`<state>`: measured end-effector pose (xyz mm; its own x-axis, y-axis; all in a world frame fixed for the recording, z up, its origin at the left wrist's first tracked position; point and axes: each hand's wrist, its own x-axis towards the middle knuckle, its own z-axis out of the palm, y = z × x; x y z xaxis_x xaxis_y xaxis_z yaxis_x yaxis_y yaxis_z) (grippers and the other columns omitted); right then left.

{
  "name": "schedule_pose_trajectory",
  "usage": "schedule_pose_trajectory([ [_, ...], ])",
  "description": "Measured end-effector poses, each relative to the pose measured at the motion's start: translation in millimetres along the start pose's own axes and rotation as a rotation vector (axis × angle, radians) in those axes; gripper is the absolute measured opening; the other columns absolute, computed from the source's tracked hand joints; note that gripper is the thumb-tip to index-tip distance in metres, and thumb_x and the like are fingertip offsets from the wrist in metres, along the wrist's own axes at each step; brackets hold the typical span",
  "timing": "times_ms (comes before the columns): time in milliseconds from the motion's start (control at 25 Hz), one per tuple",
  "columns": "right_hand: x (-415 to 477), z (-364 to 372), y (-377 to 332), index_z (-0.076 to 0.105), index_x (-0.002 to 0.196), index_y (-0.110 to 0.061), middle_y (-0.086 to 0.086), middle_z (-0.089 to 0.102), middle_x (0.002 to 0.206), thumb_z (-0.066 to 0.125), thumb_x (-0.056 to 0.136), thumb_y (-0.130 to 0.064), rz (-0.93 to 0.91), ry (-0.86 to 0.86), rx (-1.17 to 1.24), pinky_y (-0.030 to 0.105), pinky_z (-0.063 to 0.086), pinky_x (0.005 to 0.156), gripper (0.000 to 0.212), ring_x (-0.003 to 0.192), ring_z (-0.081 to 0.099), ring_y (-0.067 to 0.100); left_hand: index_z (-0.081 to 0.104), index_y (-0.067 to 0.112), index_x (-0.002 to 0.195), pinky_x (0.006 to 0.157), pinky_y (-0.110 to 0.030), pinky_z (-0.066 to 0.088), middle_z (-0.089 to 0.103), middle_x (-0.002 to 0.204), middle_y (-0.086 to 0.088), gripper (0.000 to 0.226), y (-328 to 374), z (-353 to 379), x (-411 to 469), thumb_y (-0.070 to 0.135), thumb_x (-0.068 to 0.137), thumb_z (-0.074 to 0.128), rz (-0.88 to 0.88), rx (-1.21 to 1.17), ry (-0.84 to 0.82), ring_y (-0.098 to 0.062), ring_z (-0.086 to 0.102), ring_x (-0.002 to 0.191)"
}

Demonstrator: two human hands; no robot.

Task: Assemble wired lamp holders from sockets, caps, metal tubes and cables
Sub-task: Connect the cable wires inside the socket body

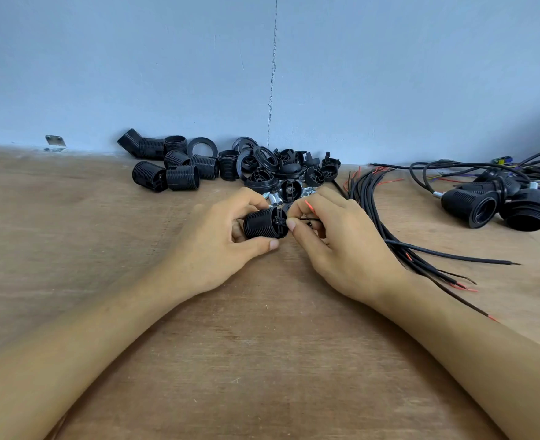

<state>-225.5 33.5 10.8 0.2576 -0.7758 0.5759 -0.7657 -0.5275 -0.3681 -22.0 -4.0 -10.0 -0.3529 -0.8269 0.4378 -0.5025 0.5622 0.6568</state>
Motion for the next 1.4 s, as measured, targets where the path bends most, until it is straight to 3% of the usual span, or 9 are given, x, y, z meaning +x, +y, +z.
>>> schedule_pose_trajectory([
  [120,0.0,0.2,-0.1,0.065,0.098,-0.015,-0.018,0.043,0.085,0.060,0.098,-0.021,0.006,0.001,-0.021,0.041,0.046,0.079,0.008,0.079,0.043,0.004,0.062,0.035,0.106,0.055,-0.015,0.040,0.073,0.086,0.018,0.036,1.5,0.3,-0.7,0.036,0.079,0.085,0.021,0.038,0.002,-0.003,0.053,0.055],
  [400,-0.3,3.3,-0.5,0.064,0.095,-0.014,-0.007,0.050,0.085,0.058,0.099,-0.024,0.031,0.010,-0.088,0.038,0.043,0.075,0.012,0.073,0.043,0.009,0.063,0.037,0.103,0.056,-0.020,0.043,0.073,0.082,0.018,0.035,1.6,-0.5,-0.8,0.036,0.077,0.086,0.005,0.027,0.016,-0.004,0.055,0.055],
  [600,-1.6,2.8,-2.5,0.064,0.095,-0.015,-0.006,0.053,0.085,0.056,0.100,-0.027,0.017,-0.012,-0.199,0.036,0.039,0.076,0.016,0.077,0.052,0.019,0.066,0.034,0.098,0.051,-0.010,0.038,0.061,0.064,0.031,0.035,1.3,1.5,-3.7,0.032,0.073,0.091,0.026,0.036,0.047,0.000,0.051,0.050],
  [720,-1.2,2.8,-3.1,0.063,0.094,-0.015,-0.010,0.046,0.081,0.057,0.100,-0.026,0.026,-0.018,-0.163,0.033,0.034,0.072,0.015,0.077,0.053,0.019,0.063,0.035,0.095,0.053,-0.012,0.039,0.066,0.070,0.025,0.035,0.3,1.2,-3.3,0.035,0.073,0.091,0.022,0.020,0.045,-0.001,0.052,0.052],
  [960,0.9,2.5,-1.0,0.062,0.092,-0.014,-0.019,0.039,0.076,0.059,0.098,-0.021,0.062,-0.011,-0.031,0.036,0.041,0.075,0.010,0.076,0.040,0.006,0.058,0.034,0.095,0.055,-0.015,0.040,0.075,0.089,0.023,0.030,1.4,2.0,-1.8,0.044,0.079,0.082,0.021,0.003,0.027,-0.005,0.062,0.062],
  [1080,1.0,2.5,-2.1,0.060,0.092,-0.017,-0.020,0.040,0.078,0.060,0.097,-0.018,0.052,-0.013,0.004,0.037,0.041,0.076,0.006,0.076,0.040,0.005,0.057,0.034,0.100,0.058,-0.013,0.037,0.075,0.093,0.023,0.030,1.6,2.8,-1.3,0.047,0.082,0.076,0.021,0.031,0.015,0.001,0.062,0.070],
  [1400,2.1,4.2,-1.4,0.052,0.089,-0.025,-0.019,0.043,0.078,0.057,0.098,-0.017,0.073,-0.025,0.025,0.036,0.041,0.077,0.013,0.076,0.042,0.005,0.055,0.031,0.103,0.056,-0.014,0.036,0.075,0.094,0.014,0.027,-1.1,4.0,-0.1,0.042,0.087,0.074,0.045,0.057,0.008,0.001,0.056,0.063],
])
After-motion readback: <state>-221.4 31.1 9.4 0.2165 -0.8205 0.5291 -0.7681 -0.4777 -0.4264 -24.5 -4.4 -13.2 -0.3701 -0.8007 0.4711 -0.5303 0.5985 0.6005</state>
